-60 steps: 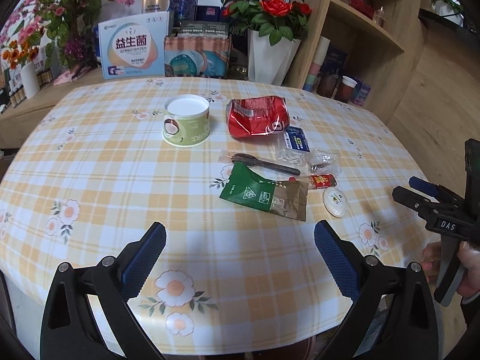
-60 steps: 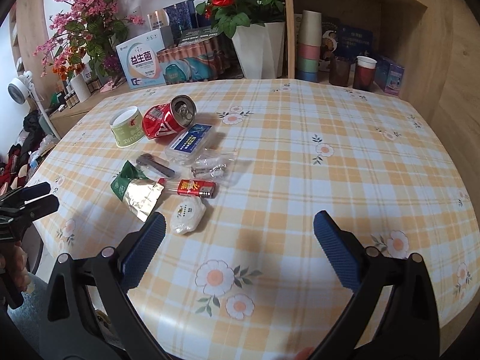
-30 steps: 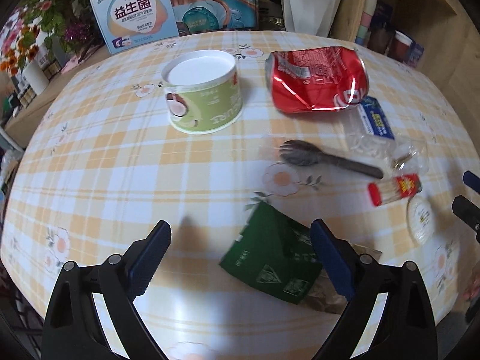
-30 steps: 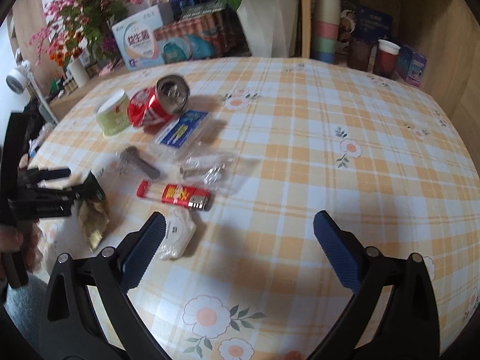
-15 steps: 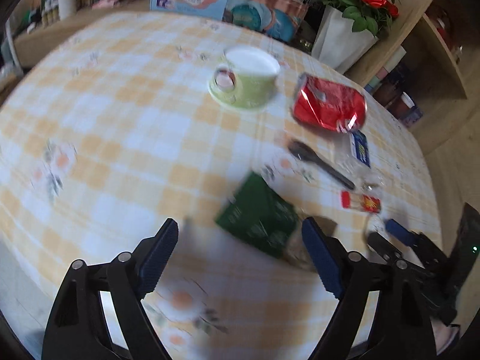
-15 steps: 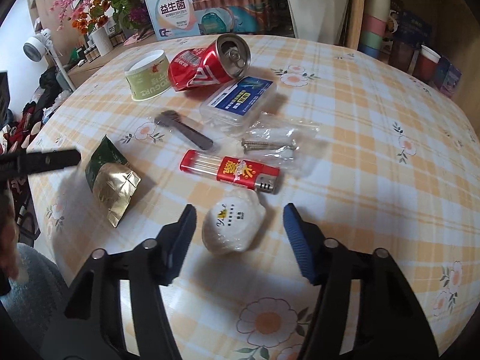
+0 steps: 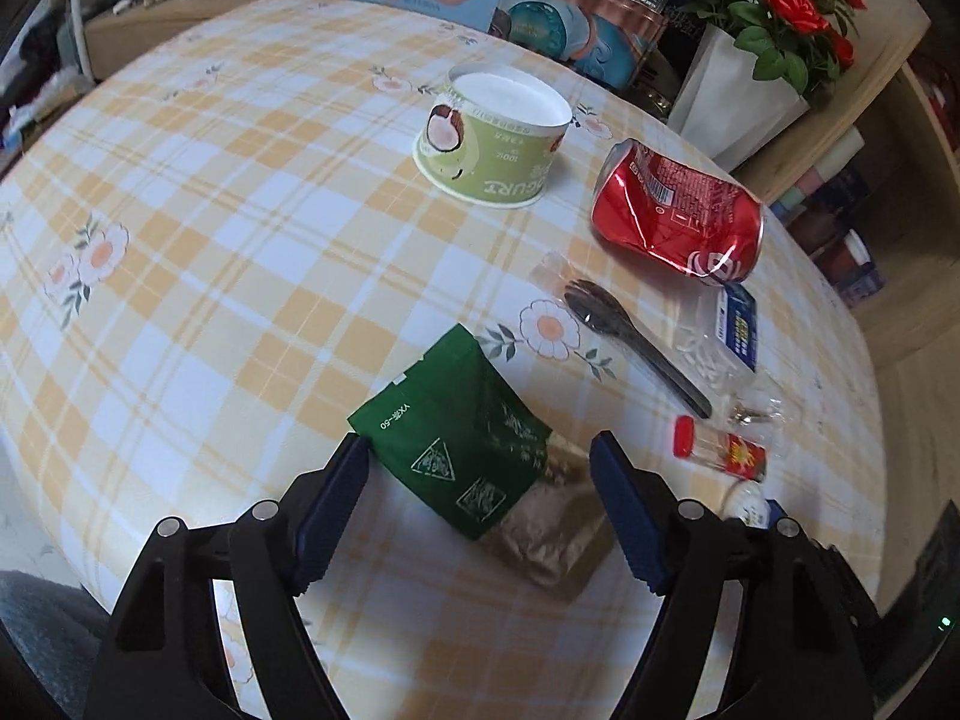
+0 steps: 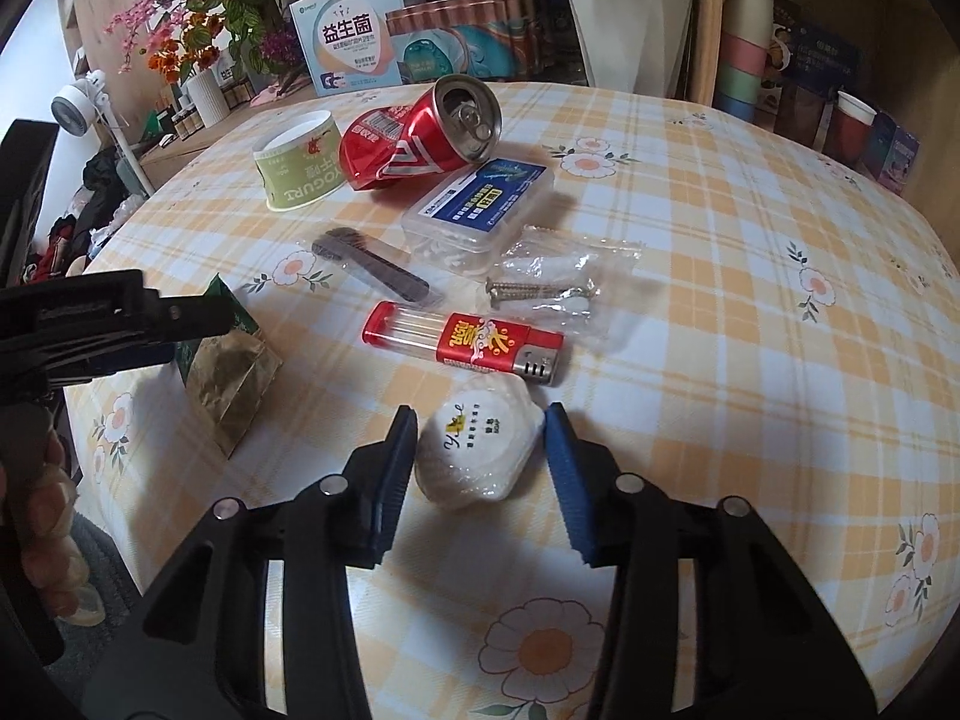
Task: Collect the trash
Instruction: 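Grasp the green packet with the left tool while the right tool grasps the white round packet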
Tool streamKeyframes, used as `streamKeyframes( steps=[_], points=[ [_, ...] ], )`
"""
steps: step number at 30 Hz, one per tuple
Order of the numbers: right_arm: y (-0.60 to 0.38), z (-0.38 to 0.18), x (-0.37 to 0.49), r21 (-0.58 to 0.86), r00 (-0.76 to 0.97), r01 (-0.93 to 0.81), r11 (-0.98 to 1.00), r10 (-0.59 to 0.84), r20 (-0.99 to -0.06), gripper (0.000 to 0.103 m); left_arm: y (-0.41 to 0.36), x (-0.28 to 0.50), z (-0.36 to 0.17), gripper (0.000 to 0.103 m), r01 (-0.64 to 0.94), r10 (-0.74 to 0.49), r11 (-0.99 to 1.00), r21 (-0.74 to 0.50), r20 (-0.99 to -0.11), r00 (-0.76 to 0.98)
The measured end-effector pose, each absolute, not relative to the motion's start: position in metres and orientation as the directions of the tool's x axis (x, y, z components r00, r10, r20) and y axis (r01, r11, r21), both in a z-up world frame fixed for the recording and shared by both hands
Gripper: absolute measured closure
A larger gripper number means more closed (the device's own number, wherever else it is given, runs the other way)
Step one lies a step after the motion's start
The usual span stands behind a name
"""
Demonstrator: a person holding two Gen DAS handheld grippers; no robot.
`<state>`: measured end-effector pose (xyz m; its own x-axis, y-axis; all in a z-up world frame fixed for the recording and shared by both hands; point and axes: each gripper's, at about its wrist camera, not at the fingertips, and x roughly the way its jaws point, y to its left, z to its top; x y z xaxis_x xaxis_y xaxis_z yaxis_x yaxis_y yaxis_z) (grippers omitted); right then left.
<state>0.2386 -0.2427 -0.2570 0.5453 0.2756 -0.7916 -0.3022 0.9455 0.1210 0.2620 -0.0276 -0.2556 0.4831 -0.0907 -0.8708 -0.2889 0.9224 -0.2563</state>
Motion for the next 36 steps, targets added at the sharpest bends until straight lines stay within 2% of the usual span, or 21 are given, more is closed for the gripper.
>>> streamKeyframes(
  steps=[3, 7, 8, 9, 11, 16, 24, 26, 27, 30, 36],
  points=[
    [-0.247, -0.257, 0.237, 0.127, 0.549, -0.288, 0.949, 0.272, -0.790, 0.058, -0.044, 0.268, -0.257, 0.029, -0.266, -0.016, 0.950, -0.166, -0.872, 0.489],
    [-0.256, -0.256, 0.235, 0.142, 0.548, -0.269, 0.953, 0.273, -0.791, 0.058, -0.057, 0.269, -0.260, 0.030, -0.175, 0.000, 0.979, -0.102, -0.864, 0.503],
    [-0.258, -0.256, 0.234, 0.152, 0.546, -0.264, 0.953, 0.277, -0.790, 0.058, -0.057, 0.268, -0.260, 0.036, -0.153, -0.002, 0.984, -0.093, -0.860, 0.509],
    [-0.260, -0.256, 0.233, 0.157, 0.546, -0.261, 0.953, 0.280, -0.790, 0.058, -0.057, 0.266, -0.259, 0.047, -0.121, -0.018, 0.988, -0.095, -0.855, 0.519],
    [-0.262, -0.256, 0.232, 0.159, 0.548, -0.258, 0.953, 0.280, -0.788, 0.058, -0.054, 0.265, -0.258, 0.057, -0.057, -0.072, 0.991, -0.119, -0.848, 0.525],
    [-0.262, -0.257, 0.230, 0.155, 0.558, -0.257, 0.954, 0.278, -0.782, 0.058, -0.043, 0.261, -0.260, 0.061, 0.068, -0.160, 0.987, -0.146, -0.844, 0.513],
    [-0.260, -0.259, 0.227, 0.145, 0.572, -0.251, 0.957, 0.268, -0.775, 0.058, -0.047, 0.252, -0.262, 0.058, 0.084, -0.132, 0.991, -0.104, -0.844, 0.520],
    [-0.260, -0.258, 0.228, 0.145, 0.571, -0.253, 0.957, 0.269, -0.776, 0.058, -0.047, 0.250, -0.262, 0.063, 0.087, -0.135, 0.991, -0.105, -0.839, 0.527],
    [-0.261, -0.258, 0.227, 0.150, 0.569, -0.251, 0.956, 0.271, -0.776, 0.058, -0.045, 0.249, -0.261, 0.072, 0.090, -0.155, 0.988, -0.126, -0.836, 0.527],
    [-0.263, -0.254, 0.225, 0.171, 0.570, -0.255, 0.952, 0.291, -0.769, 0.058, -0.041, 0.244, -0.254, 0.079, 0.097, -0.185, 0.983, -0.158, -0.821, 0.541],
    [-0.260, -0.242, 0.215, 0.184, 0.589, -0.262, 0.947, 0.308, -0.747, 0.058, -0.036, 0.230, -0.233, 0.081, 0.130, -0.226, 0.974, -0.185, -0.790, 0.570]
  ],
)
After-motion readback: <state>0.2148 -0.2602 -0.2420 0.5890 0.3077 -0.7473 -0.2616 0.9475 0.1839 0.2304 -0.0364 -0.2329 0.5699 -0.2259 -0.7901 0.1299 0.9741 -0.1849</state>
